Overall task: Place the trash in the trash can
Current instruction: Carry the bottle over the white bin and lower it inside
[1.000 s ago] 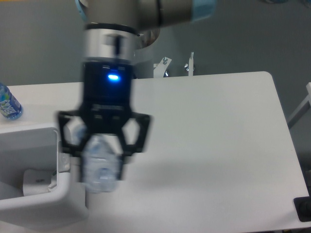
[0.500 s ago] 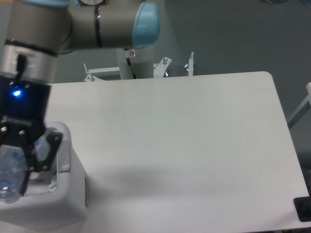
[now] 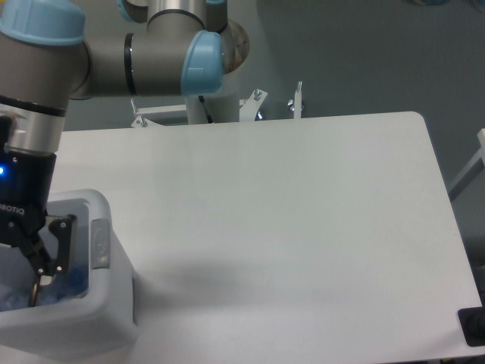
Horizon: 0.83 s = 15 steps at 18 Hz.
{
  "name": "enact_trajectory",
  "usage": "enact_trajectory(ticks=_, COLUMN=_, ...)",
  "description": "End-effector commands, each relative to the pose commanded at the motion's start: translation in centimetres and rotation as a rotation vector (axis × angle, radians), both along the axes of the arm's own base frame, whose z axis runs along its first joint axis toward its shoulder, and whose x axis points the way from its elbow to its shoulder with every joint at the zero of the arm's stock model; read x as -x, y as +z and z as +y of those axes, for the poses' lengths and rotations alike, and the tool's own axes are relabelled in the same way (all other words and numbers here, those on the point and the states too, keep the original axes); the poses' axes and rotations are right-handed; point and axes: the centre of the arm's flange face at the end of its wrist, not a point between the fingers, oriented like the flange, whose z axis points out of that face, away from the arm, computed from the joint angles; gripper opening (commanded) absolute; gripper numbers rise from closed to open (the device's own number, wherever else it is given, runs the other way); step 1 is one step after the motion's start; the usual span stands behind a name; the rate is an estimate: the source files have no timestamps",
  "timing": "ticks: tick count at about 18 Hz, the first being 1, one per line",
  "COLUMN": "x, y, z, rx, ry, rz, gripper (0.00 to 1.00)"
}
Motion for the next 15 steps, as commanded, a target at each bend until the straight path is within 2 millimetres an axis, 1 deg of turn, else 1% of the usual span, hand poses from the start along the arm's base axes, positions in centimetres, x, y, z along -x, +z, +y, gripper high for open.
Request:
enact_trajectory(ticks=2, x=2.6, y=0.1, z=-1.3, rx=0.05, ry=0.119, rz=0.084, gripper=1.0)
enact_trajectory(ticks=3, x=4.4, y=-0.1, z=-2.1, rx=0.105, ry=0.197, rz=0.141, gripper=1.0)
enact_trajectory(ticks=4, x=5.5, y=0.2, z=-3.2, rx=0.157, ry=0.238, rz=0.207, gripper=1.0)
enact_trajectory(ticks=6, x=7.9, y=0.0, z=-5.4, rx=0.257, ry=0.204, rz=0.325, gripper=1.0)
enact_trajectory(ticks=7, x=8.9, y=-0.4, z=-6.4, rx=0.303, ry=0.176, rz=0.353, gripper=1.0)
enact_trajectory(ticks=9, x=10.4, y=-1.4, z=-8.4, rx=0.393, ry=0.13, rz=0.377, gripper=1.0)
enact_trajectory(ticks=11, x=12.1, y=-2.0, z=-9.8, rx=0.489, ry=0.065, rz=0.403, gripper=1.0)
enact_trajectory(ticks=12, x=13.4, y=-1.8, z=-10.9, rx=0.536, ry=0.037, rz=0.414, gripper=1.0)
enact_trajectory(ticks=13, x=13.8, y=-1.4, z=-11.7, rx=0.567, ry=0.006, rz=0.426, gripper=1.0)
enact_trajectory(ticks=15, x=14.4, y=-1.6, z=-12.1, rx=0.587, ry=-0.019, rz=0.431, gripper=1.0)
